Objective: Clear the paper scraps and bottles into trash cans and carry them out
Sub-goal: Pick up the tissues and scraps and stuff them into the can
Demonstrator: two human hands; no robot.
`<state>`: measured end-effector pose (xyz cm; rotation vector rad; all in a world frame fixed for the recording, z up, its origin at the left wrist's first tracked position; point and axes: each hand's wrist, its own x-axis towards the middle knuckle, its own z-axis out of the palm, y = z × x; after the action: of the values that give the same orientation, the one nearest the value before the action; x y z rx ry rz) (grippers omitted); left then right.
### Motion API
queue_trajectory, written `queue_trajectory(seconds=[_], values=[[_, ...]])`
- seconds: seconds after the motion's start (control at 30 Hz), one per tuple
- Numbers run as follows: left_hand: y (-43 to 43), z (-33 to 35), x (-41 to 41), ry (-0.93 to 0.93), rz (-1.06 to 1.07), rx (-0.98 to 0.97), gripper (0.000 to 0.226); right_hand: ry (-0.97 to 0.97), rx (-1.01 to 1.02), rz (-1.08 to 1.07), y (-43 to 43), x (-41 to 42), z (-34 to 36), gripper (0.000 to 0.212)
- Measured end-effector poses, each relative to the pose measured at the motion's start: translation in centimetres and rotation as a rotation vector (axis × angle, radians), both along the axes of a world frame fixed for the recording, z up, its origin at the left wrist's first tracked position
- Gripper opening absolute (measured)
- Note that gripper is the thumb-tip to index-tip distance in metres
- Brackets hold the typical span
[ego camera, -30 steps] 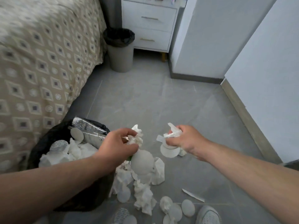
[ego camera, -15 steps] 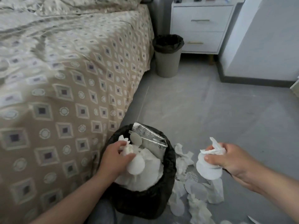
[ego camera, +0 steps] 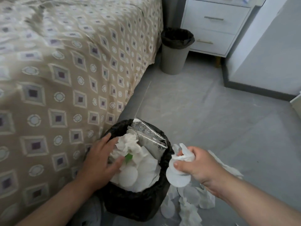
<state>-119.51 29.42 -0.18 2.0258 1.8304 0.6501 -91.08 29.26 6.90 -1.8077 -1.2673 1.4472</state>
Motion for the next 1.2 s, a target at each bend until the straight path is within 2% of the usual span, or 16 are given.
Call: queue_trajectory(seconds=[0.1, 0.2, 0.27, 0.37, 0.47, 0.53, 0.67, 0.73, 0.9, 1.0, 1.1, 1.2], values=[[-0.4, -1.4, -1.1, -0.022, 0.060, -0.063, 0.083, -0.165, 0.042, 0.138, 0.8, -3.7, -1.1, 0.021], [-0.9, -2.5, -1.5, -0.011, 0.026, -0.069, 0.079, -0.185, 0.068, 0.183, 2.0, -7.1, -2.2, 0.022], [-1.0, -2.7, -1.6, -0.037, 0.021, -0.066, 0.078, -0.144, 0.048, 0.186, 2.5, -8.4, -2.5, 0.032], [-1.2, -2.6, -1.9, -0.073, -0.002, -0.061, 0.077, -0.259, 0.063, 0.290, 2.4, -8.5, -2.3, 0.060], [-1.5, -2.6, -2.2, -0.098, -0.012, -0.076, 0.078, -0.421, 0.209, 0.343, 1.9, -7.3, -2.0, 0.056], [-1.6, -2.5, -2.4, -0.096, -0.033, -0.084, 0.080, -0.462, 0.235, 0.391, 1.3, -7.1, -2.5, 0.061], [-1.9, -2.7, -2.9, -0.052, -0.087, -0.134, 0.087, -0.520, 0.105, 0.578, 0.2, -9.5, -4.9, 0.098], [-2.1, -2.9, -3.1, -0.038, -0.096, -0.151, 0.089, -0.566, 0.016, 0.609, 0.3, -10.8, -5.9, 0.108], [-2.1, -1.8, -2.9, -0.082, -0.137, -0.101, 0.081, -0.691, 0.019, 0.658, 0.3, -11.4, -6.3, 0.106], [-1.7, 1.1, -1.9, -0.103, -0.230, 0.002, 0.071, -0.695, 0.189, 0.648, -0.4, -8.7, -3.1, 0.091], [-1.2, 6.3, 2.0, -0.046, -0.462, 0.105, 0.066, -0.684, 0.372, 0.600, -2.0, -2.8, 1.0, 0.063], [-2.0, 9.9, 8.1, 0.090, -0.758, 0.108, 0.064, -0.744, 0.271, 0.518, -4.7, 5.3, 2.7, 0.055]])
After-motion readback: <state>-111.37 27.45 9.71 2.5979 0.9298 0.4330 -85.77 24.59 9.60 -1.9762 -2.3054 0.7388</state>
